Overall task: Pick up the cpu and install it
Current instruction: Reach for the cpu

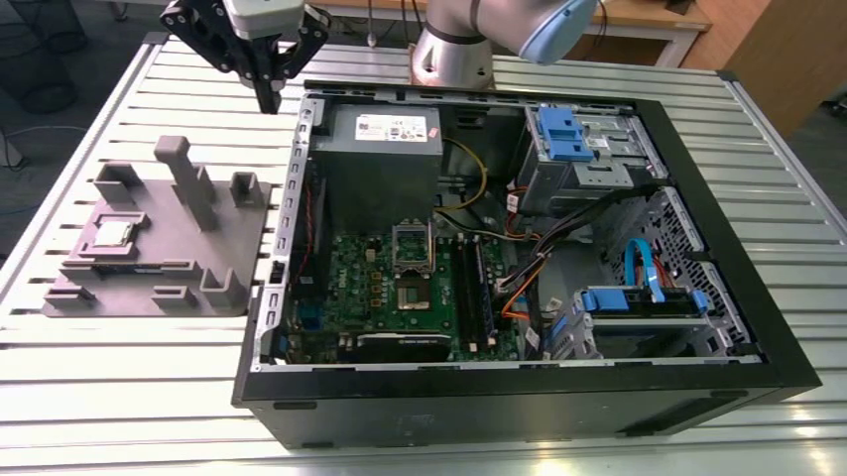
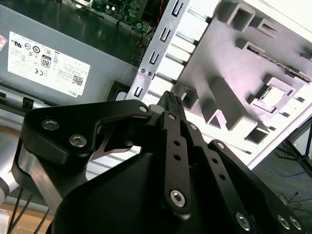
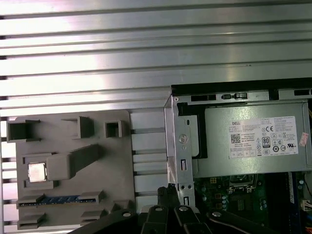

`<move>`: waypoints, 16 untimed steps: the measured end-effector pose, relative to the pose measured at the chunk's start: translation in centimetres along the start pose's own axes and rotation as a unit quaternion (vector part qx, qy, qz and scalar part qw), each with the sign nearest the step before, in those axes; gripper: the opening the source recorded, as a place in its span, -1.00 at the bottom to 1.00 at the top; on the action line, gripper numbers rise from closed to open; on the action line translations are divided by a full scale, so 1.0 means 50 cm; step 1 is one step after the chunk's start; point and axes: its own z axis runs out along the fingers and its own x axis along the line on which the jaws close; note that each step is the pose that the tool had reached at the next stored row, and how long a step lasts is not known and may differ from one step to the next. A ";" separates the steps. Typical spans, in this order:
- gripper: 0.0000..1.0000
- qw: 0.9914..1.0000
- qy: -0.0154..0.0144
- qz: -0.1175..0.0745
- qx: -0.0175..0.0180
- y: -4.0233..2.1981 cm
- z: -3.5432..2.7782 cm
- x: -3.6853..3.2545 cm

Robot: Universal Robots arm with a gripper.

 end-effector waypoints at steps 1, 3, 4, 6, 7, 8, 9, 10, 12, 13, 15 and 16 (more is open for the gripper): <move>-0.80 1.000 0.000 0.000 0.000 0.000 0.000 0.002; -0.80 1.000 0.000 0.000 0.000 0.000 0.000 0.004; -0.80 1.000 0.000 0.000 0.000 0.000 0.000 0.006; -0.80 1.000 0.000 0.000 0.000 -0.001 0.001 0.008; -0.80 1.000 0.000 0.000 0.000 -0.001 0.001 0.010; -0.80 1.000 0.000 0.000 0.000 -0.001 0.001 0.011; -0.80 1.000 0.000 0.000 0.000 -0.001 0.001 0.012; -0.80 1.000 0.000 0.000 0.000 -0.001 0.001 0.014; -0.80 1.000 0.000 0.000 0.000 -0.001 0.001 0.016; -0.80 1.000 0.000 0.000 0.000 -0.001 0.001 0.017; -0.80 1.000 0.001 0.000 0.000 -0.002 0.001 0.020; -0.80 1.000 0.001 0.000 0.000 -0.002 0.001 0.021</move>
